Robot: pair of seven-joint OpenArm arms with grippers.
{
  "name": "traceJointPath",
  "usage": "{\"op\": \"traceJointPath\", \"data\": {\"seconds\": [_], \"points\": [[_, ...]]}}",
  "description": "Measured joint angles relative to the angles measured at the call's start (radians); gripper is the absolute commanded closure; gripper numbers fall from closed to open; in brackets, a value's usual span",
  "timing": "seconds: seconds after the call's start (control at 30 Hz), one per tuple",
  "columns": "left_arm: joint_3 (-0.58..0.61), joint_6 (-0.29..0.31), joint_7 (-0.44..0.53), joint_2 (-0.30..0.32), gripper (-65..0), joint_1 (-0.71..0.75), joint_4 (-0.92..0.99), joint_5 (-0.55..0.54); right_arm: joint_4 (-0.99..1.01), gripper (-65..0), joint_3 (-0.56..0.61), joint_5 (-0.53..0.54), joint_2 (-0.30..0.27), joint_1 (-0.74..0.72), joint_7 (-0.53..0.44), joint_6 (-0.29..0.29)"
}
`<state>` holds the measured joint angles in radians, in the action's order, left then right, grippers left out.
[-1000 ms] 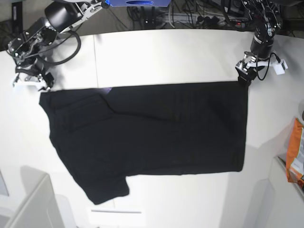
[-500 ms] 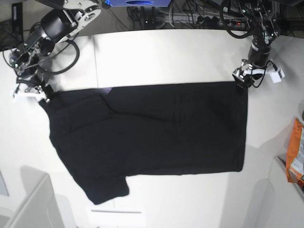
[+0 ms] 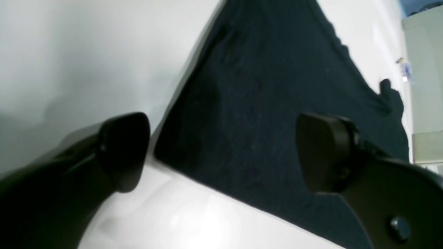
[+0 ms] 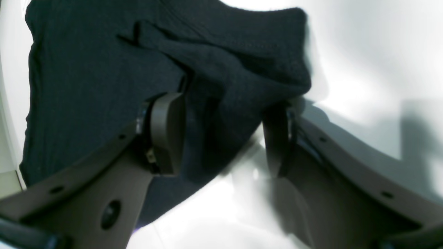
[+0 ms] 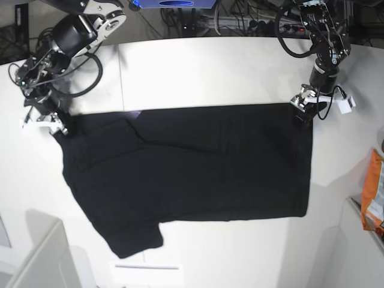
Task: Fold the T-shirt properly
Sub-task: 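Drag the shirt toward the robot base with both grippers holding the edge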
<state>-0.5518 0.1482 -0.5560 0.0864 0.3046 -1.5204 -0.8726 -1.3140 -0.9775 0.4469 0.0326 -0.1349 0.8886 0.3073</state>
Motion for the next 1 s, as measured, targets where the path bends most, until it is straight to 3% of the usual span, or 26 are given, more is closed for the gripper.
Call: {"op": "traceJointPath", "data": {"seconds": [0.3,0.33,0.43,0.57,0.6,0.63,1.0], "points": [[0.055,-0.001,0.024,0.002,-65.0,-0.031,0.02,0.003,0.001,-33.2,0.006,0.0,0.0,0.0,-0.007,0.0],[0.055,-0.001,0.02,0.002,-61.7,-0.034,0.022,0.004,0.001,-32.6,0.006,0.0,0.0,0.0,-0.007,0.0],[0.054,-0.005,0.014,0.002,-39.0,-0.042,0.045,0.004,0.002,-23.7,0.006,-0.005,0.0,0.002,-0.006,0.0],[0.051,-0.013,0.001,0.0,-10.9,-0.04,0.071,-0.001,0.008,-3.3,0.002,-0.011,0.002,0.005,0.002,0.0],[0.051,-0.017,-0.008,0.0,-3.3,-0.04,0.073,0.002,0.01,0.0,0.003,-0.011,0.003,0.009,-0.001,0.0],[0.055,-0.018,-0.011,0.0,0.0,-0.039,0.074,0.005,0.011,0.0,0.003,-0.009,0.003,0.013,-0.015,0.0],[0.052,-0.016,-0.024,0.018,0.0,0.035,0.024,-0.006,-0.046,0.0,0.005,0.003,0.004,0.081,-0.02,0.007]]}}
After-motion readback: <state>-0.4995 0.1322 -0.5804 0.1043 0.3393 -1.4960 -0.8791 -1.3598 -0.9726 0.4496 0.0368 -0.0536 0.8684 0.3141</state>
